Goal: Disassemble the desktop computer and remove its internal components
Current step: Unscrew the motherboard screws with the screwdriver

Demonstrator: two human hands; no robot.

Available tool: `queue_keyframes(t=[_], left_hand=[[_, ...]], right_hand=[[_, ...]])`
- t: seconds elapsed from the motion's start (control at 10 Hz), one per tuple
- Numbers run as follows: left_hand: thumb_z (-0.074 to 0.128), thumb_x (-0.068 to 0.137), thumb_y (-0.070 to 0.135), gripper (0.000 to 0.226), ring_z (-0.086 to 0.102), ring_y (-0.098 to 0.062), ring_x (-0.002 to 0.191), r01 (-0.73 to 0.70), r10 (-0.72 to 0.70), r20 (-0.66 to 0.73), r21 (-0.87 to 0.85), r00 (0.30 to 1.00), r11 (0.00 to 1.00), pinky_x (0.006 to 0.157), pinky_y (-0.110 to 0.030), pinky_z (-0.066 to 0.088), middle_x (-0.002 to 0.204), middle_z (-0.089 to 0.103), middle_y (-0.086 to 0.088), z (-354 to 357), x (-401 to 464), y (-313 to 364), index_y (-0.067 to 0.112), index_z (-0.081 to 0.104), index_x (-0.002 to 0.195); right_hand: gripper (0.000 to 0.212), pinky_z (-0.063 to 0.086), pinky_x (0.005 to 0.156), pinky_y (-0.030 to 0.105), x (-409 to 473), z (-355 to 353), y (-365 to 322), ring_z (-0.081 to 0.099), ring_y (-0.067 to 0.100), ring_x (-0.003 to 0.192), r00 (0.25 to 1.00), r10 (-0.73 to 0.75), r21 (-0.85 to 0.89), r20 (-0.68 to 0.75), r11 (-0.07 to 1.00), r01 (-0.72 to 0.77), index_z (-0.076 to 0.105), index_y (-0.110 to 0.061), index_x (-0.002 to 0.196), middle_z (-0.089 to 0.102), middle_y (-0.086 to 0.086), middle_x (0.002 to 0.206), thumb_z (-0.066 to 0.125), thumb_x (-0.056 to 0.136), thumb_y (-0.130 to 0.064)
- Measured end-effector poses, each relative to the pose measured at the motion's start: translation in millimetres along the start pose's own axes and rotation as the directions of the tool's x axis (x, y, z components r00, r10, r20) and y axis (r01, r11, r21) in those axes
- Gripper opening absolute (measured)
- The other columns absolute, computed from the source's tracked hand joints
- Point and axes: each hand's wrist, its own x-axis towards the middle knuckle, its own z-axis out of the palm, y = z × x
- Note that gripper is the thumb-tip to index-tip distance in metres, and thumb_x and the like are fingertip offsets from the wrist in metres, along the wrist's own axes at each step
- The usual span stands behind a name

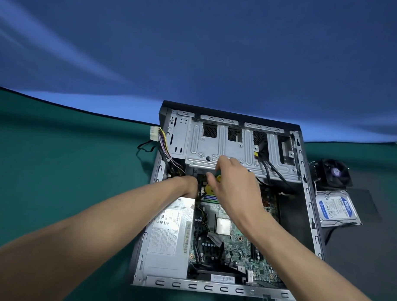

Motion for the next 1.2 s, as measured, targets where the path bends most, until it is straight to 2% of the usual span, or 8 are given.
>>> queue_keyframes(t=[0.2,0.4,0.5,0.7,0.8,1.0,1.1,1.2], left_hand=[[0.044,0.098,0.014,0.034,0.046,-0.018,0.093,0.023,-0.036,-0.073,-0.170,0.997,0.985,0.092,-0.032,0.043,0.132,0.054,-0.013,7.1,2.8,-3.4,0.005,0.053,0.130],[0.041,0.095,0.000,0.033,0.043,-0.020,0.087,0.027,-0.037,-0.039,-0.224,0.999,0.974,0.056,-0.023,0.036,0.102,0.052,-0.014,5.8,-3.6,2.6,-0.003,0.055,0.125],[0.044,0.097,0.011,0.031,0.046,-0.019,0.088,0.021,-0.067,-0.110,-0.377,0.992,0.926,0.070,-0.025,0.045,0.101,0.050,-0.008,8.5,4.4,-4.0,0.001,0.055,0.125],[0.042,0.098,0.013,0.018,0.044,-0.019,0.088,0.045,-0.101,-0.155,-0.332,0.983,0.942,0.075,-0.026,0.038,0.092,0.048,-0.006,11.8,11.7,-4.2,0.012,0.055,0.111],[0.038,0.098,0.002,0.029,0.042,-0.019,0.088,0.000,0.000,-0.044,-0.011,0.999,1.000,0.058,-0.019,0.036,0.096,0.047,-0.008,4.7,-1.5,0.4,-0.001,0.056,0.120],[0.045,0.095,0.005,0.034,0.050,-0.020,0.094,-0.022,0.017,-0.063,-0.082,0.998,0.996,0.080,-0.028,0.044,0.115,0.057,-0.008,8.8,7.3,-1.4,0.001,0.054,0.127],[0.040,0.094,-0.005,0.033,0.042,-0.020,0.086,0.019,-0.021,-0.025,-0.077,0.999,0.997,0.054,-0.021,0.035,0.102,0.053,-0.012,6.1,-4.3,3.6,-0.006,0.056,0.122],[0.041,0.097,0.004,0.031,0.041,-0.019,0.087,0.036,-0.040,-0.053,-0.084,0.998,0.996,0.050,-0.019,0.029,0.091,0.050,-0.009,2.9,-6.9,3.3,-0.004,0.054,0.124]], right_hand=[[0.033,0.044,0.064,0.037,0.0,-3.7,2.4,0.057,0.031,0.079,0.997,-0.019,-0.011,0.075,1.000,0.020,0.045,-0.016,0.097,0.057,0.004,0.094,0.048,0.094,-0.048],[0.017,0.042,0.074,0.035,6.5,-15.0,3.7,0.052,0.027,0.090,0.977,0.021,0.114,0.212,0.992,-0.046,0.043,-0.018,0.101,0.047,0.002,0.103,0.055,0.089,-0.023],[0.022,0.044,0.074,0.036,4.8,-17.8,1.3,0.053,0.026,0.089,0.971,0.014,0.099,0.240,0.994,-0.039,0.045,-0.018,0.102,0.048,0.001,0.100,0.055,0.090,-0.034],[0.020,0.043,0.074,0.035,5.3,-18.7,-0.9,0.053,0.026,0.091,0.966,-0.016,0.113,0.258,0.993,-0.013,0.046,-0.019,0.105,0.048,0.000,0.104,0.055,0.088,-0.026],[0.017,0.046,0.078,0.039,6.8,-20.3,1.8,0.055,0.026,0.089,0.967,0.005,0.110,0.254,0.993,-0.034,0.049,-0.018,0.103,0.052,0.002,0.102,0.047,0.094,-0.033],[0.022,0.046,0.075,0.038,5.6,-20.6,0.0,0.055,0.024,0.086,0.971,0.022,0.111,0.238,0.993,-0.049,0.049,-0.019,0.101,0.053,0.000,0.098,0.049,0.093,-0.039],[0.015,0.045,0.078,0.037,5.9,-19.8,0.3,0.054,0.024,0.091,0.967,0.009,0.153,0.253,0.987,-0.049,0.046,-0.020,0.104,0.050,0.001,0.105,0.052,0.090,-0.021],[0.020,0.047,0.077,0.040,3.7,-20.0,1.8,0.055,0.025,0.087,0.968,0.029,0.120,0.249,0.991,-0.061,0.045,-0.022,0.104,0.050,0.000,0.102,0.053,0.090,-0.032]])
